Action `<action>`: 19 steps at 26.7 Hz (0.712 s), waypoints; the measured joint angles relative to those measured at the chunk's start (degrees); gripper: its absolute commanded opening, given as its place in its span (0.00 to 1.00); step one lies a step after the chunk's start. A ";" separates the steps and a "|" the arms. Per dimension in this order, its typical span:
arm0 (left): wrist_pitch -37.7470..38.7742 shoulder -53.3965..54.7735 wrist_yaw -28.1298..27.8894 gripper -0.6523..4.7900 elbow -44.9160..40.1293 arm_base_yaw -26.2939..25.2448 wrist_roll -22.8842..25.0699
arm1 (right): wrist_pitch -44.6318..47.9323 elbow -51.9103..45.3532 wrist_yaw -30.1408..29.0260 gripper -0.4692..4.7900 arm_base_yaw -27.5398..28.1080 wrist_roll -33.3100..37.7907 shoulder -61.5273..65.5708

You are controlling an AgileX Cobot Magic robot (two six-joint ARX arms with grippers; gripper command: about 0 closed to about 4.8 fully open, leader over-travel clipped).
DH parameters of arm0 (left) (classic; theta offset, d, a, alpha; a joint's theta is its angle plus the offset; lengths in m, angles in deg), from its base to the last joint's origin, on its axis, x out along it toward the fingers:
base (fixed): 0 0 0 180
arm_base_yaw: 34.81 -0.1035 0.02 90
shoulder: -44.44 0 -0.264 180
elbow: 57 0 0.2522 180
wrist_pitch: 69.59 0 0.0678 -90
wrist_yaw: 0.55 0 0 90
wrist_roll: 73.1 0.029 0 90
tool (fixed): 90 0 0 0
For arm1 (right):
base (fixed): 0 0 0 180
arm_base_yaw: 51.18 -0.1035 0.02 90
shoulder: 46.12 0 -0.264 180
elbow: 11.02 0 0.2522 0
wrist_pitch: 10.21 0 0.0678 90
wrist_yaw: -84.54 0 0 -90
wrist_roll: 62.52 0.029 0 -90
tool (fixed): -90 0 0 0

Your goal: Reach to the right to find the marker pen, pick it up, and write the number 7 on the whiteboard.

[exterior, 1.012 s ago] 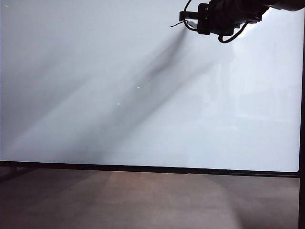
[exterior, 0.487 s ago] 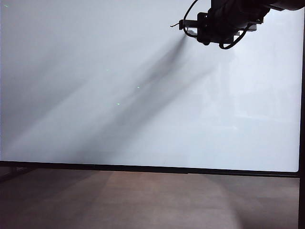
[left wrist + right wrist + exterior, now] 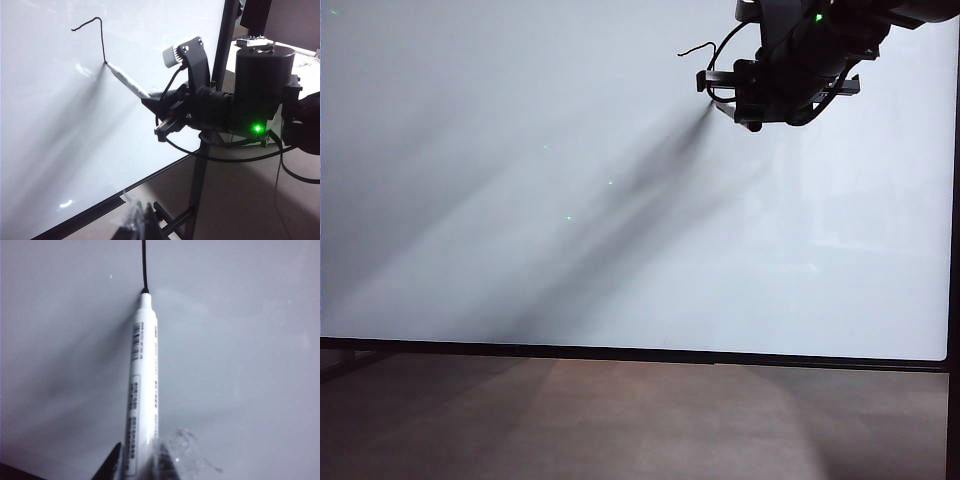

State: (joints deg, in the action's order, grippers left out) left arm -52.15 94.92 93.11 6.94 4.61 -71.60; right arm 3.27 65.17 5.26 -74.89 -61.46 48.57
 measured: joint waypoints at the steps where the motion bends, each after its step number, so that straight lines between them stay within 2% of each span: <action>1: 0.00 0.00 0.00 0.11 0.00 0.00 0.00 | -0.39 0.00 0.00 0.08 0.00 0.04 0.00; 13: 0.02 0.00 0.00 0.11 0.00 0.00 0.00 | -1.16 0.00 -1.75 0.08 0.11 0.46 -0.13; 19: 0.02 0.00 0.00 0.11 0.00 0.00 0.00 | -2.05 0.00 -1.77 0.08 -0.11 0.46 -5.11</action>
State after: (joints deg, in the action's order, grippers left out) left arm -52.13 94.92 93.11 6.94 4.61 -71.60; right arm 1.22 65.17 3.49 -75.00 -61.00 43.46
